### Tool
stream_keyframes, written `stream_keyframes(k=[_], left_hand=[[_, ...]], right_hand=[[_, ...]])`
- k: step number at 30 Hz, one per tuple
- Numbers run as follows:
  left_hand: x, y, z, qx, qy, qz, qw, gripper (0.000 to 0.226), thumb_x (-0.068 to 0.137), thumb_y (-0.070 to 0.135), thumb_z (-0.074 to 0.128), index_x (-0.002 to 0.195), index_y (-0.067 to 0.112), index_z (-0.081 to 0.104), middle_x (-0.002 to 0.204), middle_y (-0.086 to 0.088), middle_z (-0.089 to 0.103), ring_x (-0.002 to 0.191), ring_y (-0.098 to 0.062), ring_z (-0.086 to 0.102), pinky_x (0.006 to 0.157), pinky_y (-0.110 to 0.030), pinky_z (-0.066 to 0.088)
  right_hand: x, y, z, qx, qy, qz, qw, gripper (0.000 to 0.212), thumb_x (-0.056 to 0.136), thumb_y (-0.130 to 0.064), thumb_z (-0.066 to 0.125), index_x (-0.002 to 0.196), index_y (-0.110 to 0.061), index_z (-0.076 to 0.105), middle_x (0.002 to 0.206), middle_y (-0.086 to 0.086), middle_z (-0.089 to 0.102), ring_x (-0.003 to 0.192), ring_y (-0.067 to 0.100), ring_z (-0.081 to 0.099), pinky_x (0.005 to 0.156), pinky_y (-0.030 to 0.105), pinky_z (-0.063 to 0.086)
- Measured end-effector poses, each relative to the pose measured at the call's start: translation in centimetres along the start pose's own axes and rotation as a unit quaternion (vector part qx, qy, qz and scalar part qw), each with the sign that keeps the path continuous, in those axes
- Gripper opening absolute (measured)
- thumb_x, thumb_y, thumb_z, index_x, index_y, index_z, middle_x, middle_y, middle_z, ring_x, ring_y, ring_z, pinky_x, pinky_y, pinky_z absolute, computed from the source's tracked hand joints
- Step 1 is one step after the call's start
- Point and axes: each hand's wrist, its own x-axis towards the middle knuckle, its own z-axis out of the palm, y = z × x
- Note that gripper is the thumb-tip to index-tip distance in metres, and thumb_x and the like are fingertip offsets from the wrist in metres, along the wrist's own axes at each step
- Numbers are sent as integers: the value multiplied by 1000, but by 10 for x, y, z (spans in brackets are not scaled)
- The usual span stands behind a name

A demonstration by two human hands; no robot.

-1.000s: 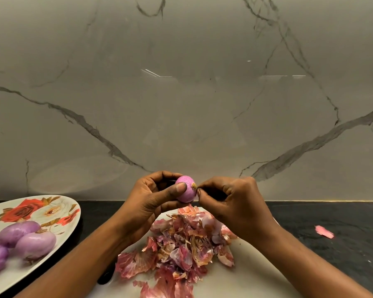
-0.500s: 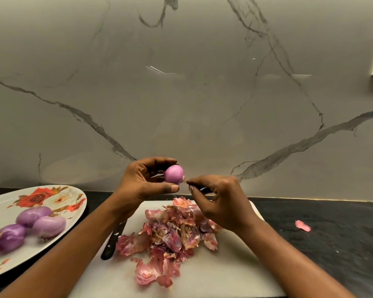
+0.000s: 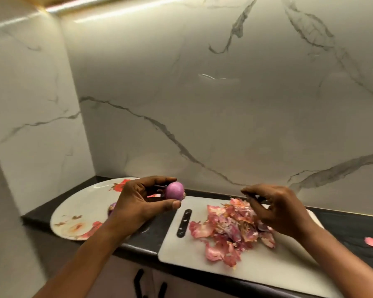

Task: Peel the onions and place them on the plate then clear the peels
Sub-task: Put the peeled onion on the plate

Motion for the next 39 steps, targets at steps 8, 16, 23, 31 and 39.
stream_keyframes(k=[8,16,23,31,39], left_hand=[[-24,3,-105,131,65,-19,989,56,63,13,95,117,17,79,106,2,82,101,-16,78,86,-24,61],[-47,-39,-131,152,96,-72,981,53,69,15,96,117,29,79,109,8,80,100,-14,76,82,-25,63],[-49,-56,-143,266,110,-91,953,49,70,17,98,113,27,78,106,9,78,97,-11,75,87,-34,61],[-55,-60,-144,328,92,-110,934,52,66,23,100,113,22,79,107,3,78,96,-14,74,87,-34,58],[-72,-36,-119,354,163,-62,919,56,75,25,95,126,21,74,129,-7,73,116,-28,67,95,-42,52]], right_hand=[[22,-36,-18,14,-31,-1,999,31,81,2,82,103,-20,84,95,-16,79,75,-4,74,68,22,61],[-13,-80,-16,84,-32,82,993,31,86,2,80,103,-23,85,95,-21,79,84,-2,75,67,12,55],[-49,-93,-8,86,62,139,985,34,85,9,75,105,-17,84,106,-10,80,97,4,76,88,26,61],[-65,-79,1,91,91,227,965,30,88,6,75,105,-18,82,117,-2,77,110,16,74,99,31,57],[-64,-69,0,101,101,296,945,29,92,0,68,108,-19,83,122,-2,77,112,15,73,100,40,60]])
